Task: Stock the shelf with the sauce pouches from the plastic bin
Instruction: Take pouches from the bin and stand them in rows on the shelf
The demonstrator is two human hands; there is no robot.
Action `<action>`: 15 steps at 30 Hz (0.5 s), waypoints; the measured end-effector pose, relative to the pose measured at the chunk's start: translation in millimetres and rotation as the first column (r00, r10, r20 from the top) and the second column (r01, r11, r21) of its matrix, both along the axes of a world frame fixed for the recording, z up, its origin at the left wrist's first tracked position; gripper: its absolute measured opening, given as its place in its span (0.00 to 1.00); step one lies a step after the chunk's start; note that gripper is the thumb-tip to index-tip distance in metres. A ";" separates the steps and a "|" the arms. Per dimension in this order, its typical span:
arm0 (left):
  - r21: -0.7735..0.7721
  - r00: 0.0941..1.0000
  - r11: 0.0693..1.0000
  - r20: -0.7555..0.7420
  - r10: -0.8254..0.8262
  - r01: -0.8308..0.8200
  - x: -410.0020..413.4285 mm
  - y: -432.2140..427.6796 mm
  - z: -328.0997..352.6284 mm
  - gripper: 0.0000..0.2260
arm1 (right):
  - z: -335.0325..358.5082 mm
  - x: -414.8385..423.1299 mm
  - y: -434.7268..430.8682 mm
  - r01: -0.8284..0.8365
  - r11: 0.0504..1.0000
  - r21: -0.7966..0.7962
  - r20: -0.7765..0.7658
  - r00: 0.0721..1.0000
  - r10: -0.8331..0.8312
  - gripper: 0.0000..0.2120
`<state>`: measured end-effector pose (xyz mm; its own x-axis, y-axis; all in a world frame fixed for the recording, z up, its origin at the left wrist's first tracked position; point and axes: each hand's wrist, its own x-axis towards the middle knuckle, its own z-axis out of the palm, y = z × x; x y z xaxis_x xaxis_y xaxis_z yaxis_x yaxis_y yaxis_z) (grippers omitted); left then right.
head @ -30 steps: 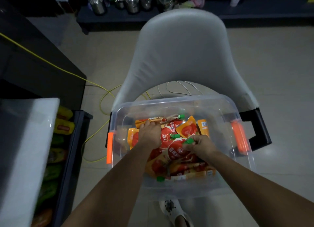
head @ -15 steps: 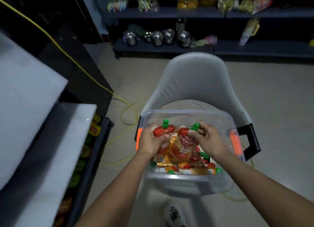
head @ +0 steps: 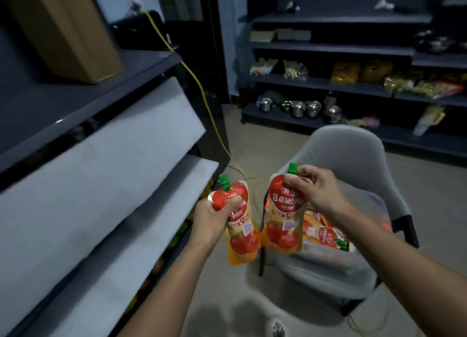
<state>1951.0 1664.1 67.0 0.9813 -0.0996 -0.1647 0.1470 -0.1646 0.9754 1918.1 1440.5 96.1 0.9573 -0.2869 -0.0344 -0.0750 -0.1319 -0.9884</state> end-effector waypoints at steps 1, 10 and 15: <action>-0.014 0.999 0.999 0.007 0.031 -0.031 -8.5 15.9 9.1 0.06 | 8.9 -3.0 16.0 -0.029 1.000 -0.003 0.012 0.999 0.029 0.08; -0.008 0.958 0.962 0.088 0.272 -0.272 -68.9 159.0 76.4 0.07 | 72.4 -9.9 157.8 -0.306 0.951 0.049 0.103 0.948 0.300 0.06; 0.025 0.919 0.925 0.127 0.372 -0.378 -81.5 232.4 97.1 0.07 | 99.3 1.6 233.9 -0.464 0.886 0.014 0.157 0.876 0.456 0.06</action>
